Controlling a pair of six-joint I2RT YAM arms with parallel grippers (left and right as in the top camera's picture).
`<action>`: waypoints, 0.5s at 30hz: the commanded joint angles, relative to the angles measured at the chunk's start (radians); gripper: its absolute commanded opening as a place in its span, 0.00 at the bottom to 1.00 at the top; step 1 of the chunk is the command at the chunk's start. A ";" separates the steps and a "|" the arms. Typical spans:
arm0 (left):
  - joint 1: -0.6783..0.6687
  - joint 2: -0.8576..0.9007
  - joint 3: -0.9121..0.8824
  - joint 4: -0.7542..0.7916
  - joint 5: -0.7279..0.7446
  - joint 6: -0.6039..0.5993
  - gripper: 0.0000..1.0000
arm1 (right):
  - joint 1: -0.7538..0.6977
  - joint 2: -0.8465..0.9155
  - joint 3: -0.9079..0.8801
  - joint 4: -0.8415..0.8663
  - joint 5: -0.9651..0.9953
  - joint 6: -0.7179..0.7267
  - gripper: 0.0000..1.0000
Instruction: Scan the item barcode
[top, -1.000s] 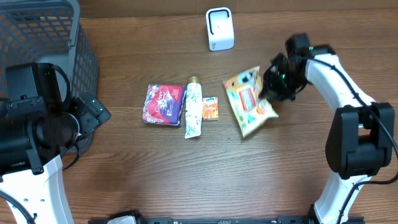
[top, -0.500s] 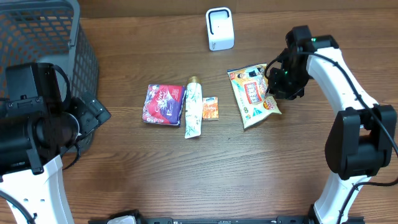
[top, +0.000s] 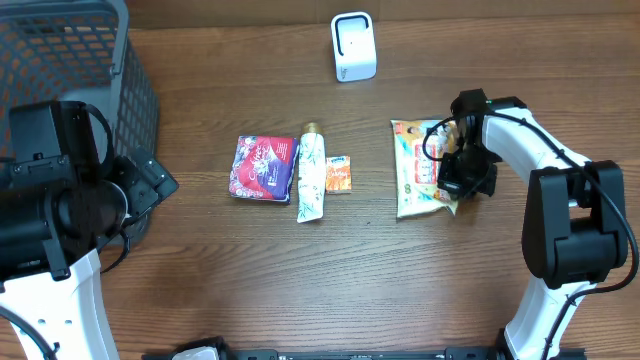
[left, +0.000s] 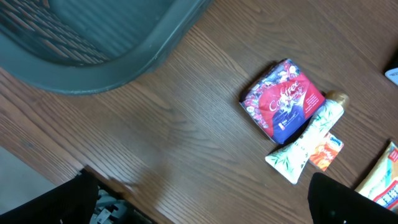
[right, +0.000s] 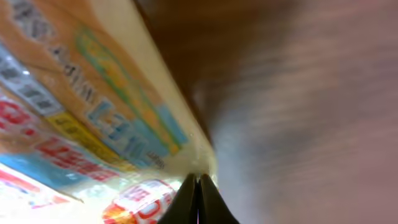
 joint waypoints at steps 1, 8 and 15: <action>0.005 0.002 -0.002 0.002 -0.010 -0.016 1.00 | 0.003 -0.045 0.106 -0.058 0.076 0.028 0.10; 0.005 0.002 -0.002 0.001 -0.010 -0.016 1.00 | 0.003 -0.060 0.261 -0.114 0.033 -0.047 0.90; 0.005 0.002 -0.002 0.001 -0.010 -0.016 1.00 | 0.003 -0.039 0.239 -0.029 -0.072 -0.164 0.99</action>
